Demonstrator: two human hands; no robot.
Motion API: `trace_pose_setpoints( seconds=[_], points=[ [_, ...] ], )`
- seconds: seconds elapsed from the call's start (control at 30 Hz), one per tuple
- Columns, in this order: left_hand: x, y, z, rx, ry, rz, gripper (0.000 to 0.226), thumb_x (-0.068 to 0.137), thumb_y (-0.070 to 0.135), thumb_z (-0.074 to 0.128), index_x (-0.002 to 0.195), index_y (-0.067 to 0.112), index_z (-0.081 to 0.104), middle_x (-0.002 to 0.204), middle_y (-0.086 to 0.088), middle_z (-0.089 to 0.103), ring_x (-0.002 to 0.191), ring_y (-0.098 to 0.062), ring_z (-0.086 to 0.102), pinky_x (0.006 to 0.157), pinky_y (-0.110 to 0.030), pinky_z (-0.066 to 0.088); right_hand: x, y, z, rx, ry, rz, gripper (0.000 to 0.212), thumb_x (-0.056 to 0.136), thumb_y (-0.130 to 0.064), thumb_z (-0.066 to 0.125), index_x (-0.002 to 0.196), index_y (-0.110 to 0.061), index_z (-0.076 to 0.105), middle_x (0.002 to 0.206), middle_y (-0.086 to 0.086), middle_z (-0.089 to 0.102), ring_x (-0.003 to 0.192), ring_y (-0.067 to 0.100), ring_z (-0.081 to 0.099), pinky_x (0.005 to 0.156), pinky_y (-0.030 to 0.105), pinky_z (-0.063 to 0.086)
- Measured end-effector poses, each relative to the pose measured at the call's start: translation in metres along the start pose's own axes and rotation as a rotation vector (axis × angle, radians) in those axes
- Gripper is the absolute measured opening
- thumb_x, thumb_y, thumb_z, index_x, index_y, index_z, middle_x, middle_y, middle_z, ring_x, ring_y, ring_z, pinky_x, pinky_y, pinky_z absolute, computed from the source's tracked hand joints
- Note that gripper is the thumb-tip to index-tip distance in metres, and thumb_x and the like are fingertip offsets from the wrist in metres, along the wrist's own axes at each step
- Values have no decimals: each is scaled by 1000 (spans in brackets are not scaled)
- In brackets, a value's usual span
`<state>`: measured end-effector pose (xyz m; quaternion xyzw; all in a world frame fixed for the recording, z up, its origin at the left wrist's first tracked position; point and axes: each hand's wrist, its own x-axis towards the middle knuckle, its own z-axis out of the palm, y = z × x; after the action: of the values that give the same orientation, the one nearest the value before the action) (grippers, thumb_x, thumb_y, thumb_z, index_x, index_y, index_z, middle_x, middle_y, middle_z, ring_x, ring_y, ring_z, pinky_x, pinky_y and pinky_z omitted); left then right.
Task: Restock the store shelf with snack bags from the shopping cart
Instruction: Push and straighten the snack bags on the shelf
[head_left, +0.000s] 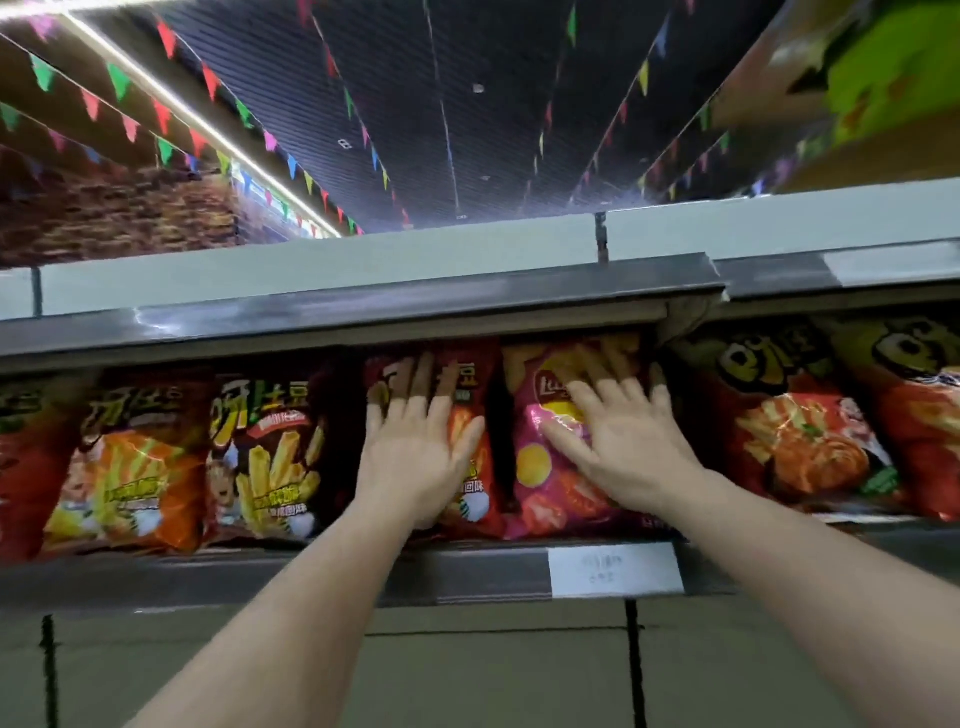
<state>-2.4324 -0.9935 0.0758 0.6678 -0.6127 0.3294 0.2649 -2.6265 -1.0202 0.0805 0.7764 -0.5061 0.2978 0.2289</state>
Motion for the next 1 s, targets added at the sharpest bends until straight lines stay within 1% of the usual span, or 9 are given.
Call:
trace_pose_setpoints(
  seconds=[0.2, 0.33, 0.47, 0.57, 0.63, 0.77, 0.83, 0.93, 1.0],
  points=[
    [2, 3, 17, 86, -18, -24, 65, 95, 59, 13, 144, 21, 31, 146, -8, 39, 137, -26, 30, 115, -45, 10, 0, -4, 23, -30, 7, 51, 99, 62, -66, -17, 142, -26, 26, 136, 0, 43, 124, 21, 37, 105, 44, 22],
    [5, -1, 25, -7, 40, 25, 87, 80, 63, -2, 148, 19, 29, 154, -15, 28, 146, -29, 14, 116, -50, 4, 4, -8, 24, -50, -13, 70, 101, 61, -68, -15, 143, -25, 27, 135, 3, 43, 124, 24, 37, 104, 45, 23],
    [-1, -4, 25, -160, 134, 58, 84, 81, 61, 8, 143, 13, 40, 147, -18, 37, 141, -33, 24, 115, -51, 10, 3, -1, 20, 206, -29, 85, 99, 63, -75, 2, 142, -22, 31, 133, 7, 43, 125, 25, 36, 105, 43, 22],
    [-4, -13, 15, -433, 179, -87, 76, 86, 58, 23, 141, 9, 37, 143, -21, 38, 136, -34, 29, 114, -46, 18, 7, 9, 13, 635, 155, 250, 68, 87, -63, 35, 138, -16, 39, 131, 13, 47, 126, 30, 39, 107, 43, 29],
    [0, -19, 7, -675, 250, -263, 63, 94, 48, 33, 140, 6, 37, 141, -22, 39, 134, -35, 31, 111, -43, 23, 20, 20, 13, 828, 202, 416, 53, 93, -50, 40, 138, -22, 40, 134, 12, 49, 124, 31, 43, 105, 40, 34],
    [26, -39, -1, -1367, 1, -783, 59, 97, 51, 32, 132, 7, 49, 129, -17, 55, 109, -28, 53, 99, -38, 39, 43, 33, 19, 1212, 35, 784, 81, 65, -79, 47, 128, -27, 52, 124, 4, 60, 109, 32, 56, 100, 43, 41],
    [33, -50, 2, -1535, -99, -858, 66, 94, 58, 31, 117, 1, 56, 115, -14, 62, 102, -26, 56, 99, -36, 40, 48, 41, 24, 1334, -5, 830, 90, 52, -83, 52, 120, -24, 58, 115, 7, 65, 103, 33, 61, 98, 47, 45],
    [36, -61, 18, -1600, -167, -856, 75, 86, 68, 36, 124, 7, 59, 125, -15, 61, 116, -31, 56, 107, -43, 37, 47, 44, 24, 1413, -31, 835, 82, 63, -80, 50, 120, -20, 58, 112, 11, 66, 101, 32, 62, 99, 46, 45],
    [38, -61, 25, -1608, -159, -871, 70, 83, 69, 44, 120, 12, 63, 120, -16, 65, 110, -31, 61, 99, -43, 45, 46, 49, 27, 1442, -88, 840, 83, 66, -81, 48, 122, -20, 56, 113, 12, 65, 102, 32, 61, 98, 46, 45]
  ],
)
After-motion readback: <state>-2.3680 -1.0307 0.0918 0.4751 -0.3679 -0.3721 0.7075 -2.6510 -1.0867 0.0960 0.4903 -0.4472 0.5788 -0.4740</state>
